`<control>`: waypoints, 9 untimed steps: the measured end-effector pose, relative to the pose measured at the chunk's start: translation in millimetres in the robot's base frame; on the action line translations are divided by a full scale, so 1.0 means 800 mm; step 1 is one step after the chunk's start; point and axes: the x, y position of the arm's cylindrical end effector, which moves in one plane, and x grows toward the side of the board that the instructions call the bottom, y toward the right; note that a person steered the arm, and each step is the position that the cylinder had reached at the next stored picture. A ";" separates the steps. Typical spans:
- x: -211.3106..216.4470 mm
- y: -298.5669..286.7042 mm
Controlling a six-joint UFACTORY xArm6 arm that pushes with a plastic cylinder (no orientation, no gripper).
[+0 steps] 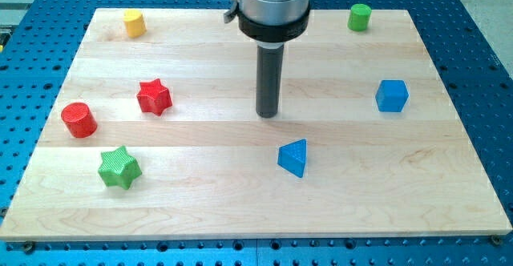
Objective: Push the blue triangle diagonal to the red star
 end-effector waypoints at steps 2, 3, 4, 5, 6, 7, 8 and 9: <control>0.086 0.112; 0.110 0.073; 0.108 -0.029; 0.120 -0.036; 0.153 -0.101; 0.205 -0.121; 0.211 -0.206; 0.181 -0.223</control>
